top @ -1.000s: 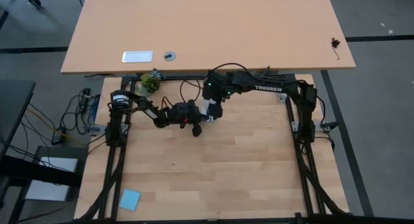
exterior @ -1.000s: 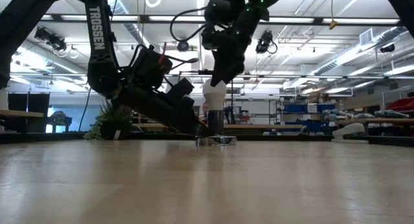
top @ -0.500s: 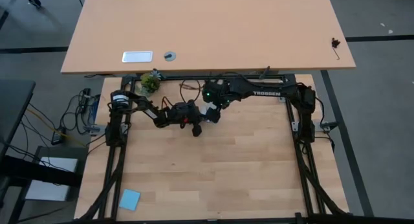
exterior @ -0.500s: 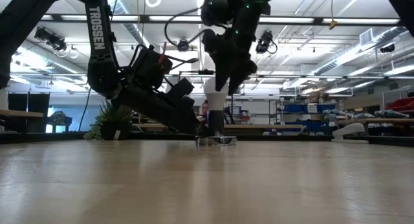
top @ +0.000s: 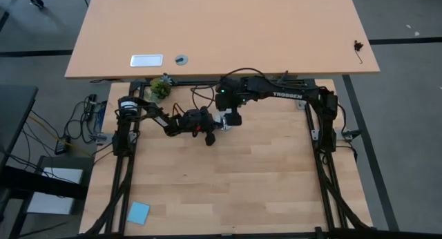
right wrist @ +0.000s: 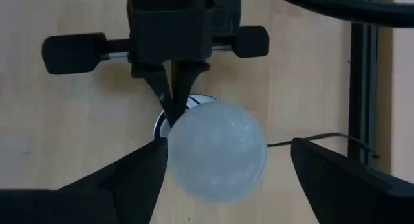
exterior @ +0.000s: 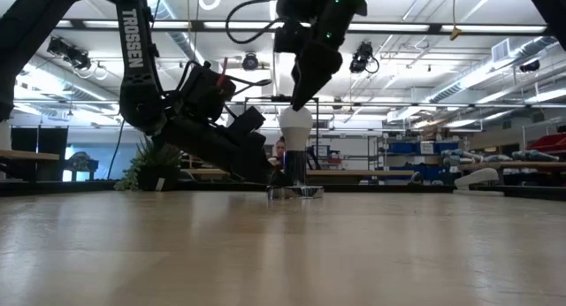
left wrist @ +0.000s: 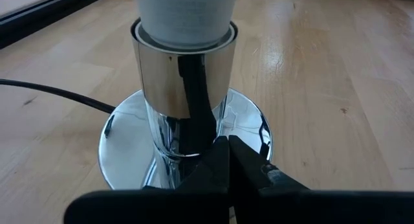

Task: Screw lightbulb
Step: Insert the lightbulb into the lamp

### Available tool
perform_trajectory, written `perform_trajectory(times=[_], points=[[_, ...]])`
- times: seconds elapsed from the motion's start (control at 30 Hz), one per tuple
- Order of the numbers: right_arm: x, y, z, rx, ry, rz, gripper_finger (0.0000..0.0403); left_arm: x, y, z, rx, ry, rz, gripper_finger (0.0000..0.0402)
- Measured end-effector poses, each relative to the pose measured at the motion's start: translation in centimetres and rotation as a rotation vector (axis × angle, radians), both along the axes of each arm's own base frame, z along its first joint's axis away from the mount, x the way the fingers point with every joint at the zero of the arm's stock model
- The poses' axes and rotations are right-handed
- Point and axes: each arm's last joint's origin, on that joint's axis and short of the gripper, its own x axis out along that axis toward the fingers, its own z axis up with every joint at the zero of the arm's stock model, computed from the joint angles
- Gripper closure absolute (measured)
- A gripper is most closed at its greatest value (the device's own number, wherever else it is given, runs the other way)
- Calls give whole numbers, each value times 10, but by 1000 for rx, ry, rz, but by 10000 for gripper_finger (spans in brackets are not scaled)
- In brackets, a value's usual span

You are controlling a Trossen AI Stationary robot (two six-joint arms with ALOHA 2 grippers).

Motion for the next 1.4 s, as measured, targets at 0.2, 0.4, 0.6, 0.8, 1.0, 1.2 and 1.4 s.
perform_trajectory(times=[0.2, 0.4, 0.6, 0.8, 1.0, 1.2, 1.4], points=[[-2, -5, -10, 20, -2, 37, 77, 0, 0, 0, 0, 0, 0, 401], [0, -5, -13, 23, -15, 61, 85, 0, 0, 0, -1, 0, -5, 401], [0, -5, -13, 61, -28, -16, 104, 0, 0, 0, 0, 0, -4, 401], [0, -4, -13, 115, -42, -263, 122, 0, 0, 0, 0, 0, -4, 401], [0, 0, -13, 219, -98, -637, 120, 0, 0, 0, 1, 0, -3, 401], [0, 1, -13, 317, -109, -702, 110, 0, 0, 0, 1, 0, -3, 401], [2, 0, -6, 237, -110, -580, 102, 0, 0, 0, 0, 0, -3, 401]])
